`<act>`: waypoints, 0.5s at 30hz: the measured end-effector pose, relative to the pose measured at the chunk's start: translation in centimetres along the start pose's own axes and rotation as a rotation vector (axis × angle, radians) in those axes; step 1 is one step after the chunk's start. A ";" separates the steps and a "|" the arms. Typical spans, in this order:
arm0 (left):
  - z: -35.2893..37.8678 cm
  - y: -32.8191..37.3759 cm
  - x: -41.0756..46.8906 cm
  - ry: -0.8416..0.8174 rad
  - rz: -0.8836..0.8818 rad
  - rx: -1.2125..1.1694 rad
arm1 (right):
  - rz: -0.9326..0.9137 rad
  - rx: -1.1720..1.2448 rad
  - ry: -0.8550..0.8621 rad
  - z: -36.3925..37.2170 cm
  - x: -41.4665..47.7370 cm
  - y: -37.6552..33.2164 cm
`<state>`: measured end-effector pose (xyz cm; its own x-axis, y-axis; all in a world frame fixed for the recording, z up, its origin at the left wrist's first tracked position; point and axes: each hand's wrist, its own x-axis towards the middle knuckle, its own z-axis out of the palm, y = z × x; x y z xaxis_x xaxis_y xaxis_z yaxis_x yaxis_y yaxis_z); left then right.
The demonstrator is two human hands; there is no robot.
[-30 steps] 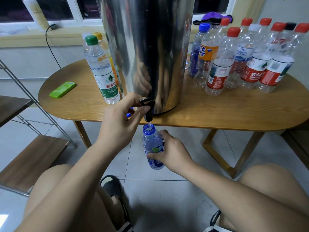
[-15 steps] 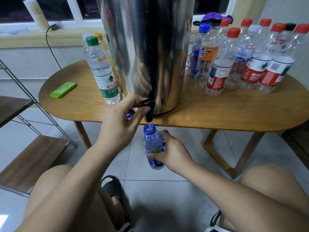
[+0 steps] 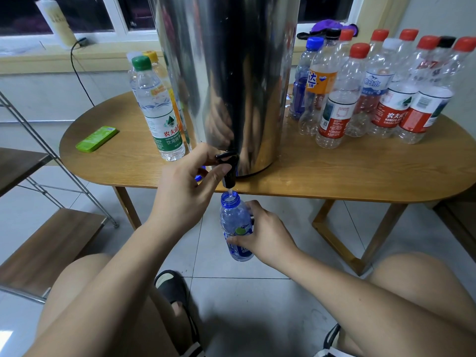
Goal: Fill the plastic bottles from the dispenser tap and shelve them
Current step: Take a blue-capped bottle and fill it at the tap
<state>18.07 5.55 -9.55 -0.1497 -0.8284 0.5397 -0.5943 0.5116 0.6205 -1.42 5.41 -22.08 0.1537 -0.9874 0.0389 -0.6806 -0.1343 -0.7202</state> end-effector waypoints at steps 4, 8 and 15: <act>0.0 0.1 0.0 0.005 -0.001 0.008 | -0.001 -0.004 -0.002 0.0 0.0 0.0; 0.0 0.1 -0.1 0.008 -0.006 0.003 | 0.001 -0.009 -0.001 0.0 0.0 0.0; 0.1 -0.1 0.0 0.012 0.006 -0.002 | 0.006 0.003 0.001 0.1 0.1 0.1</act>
<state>18.06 5.48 -9.62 -0.1433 -0.8225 0.5504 -0.5922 0.5168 0.6182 -1.41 5.34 -22.22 0.1491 -0.9882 0.0349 -0.6797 -0.1281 -0.7223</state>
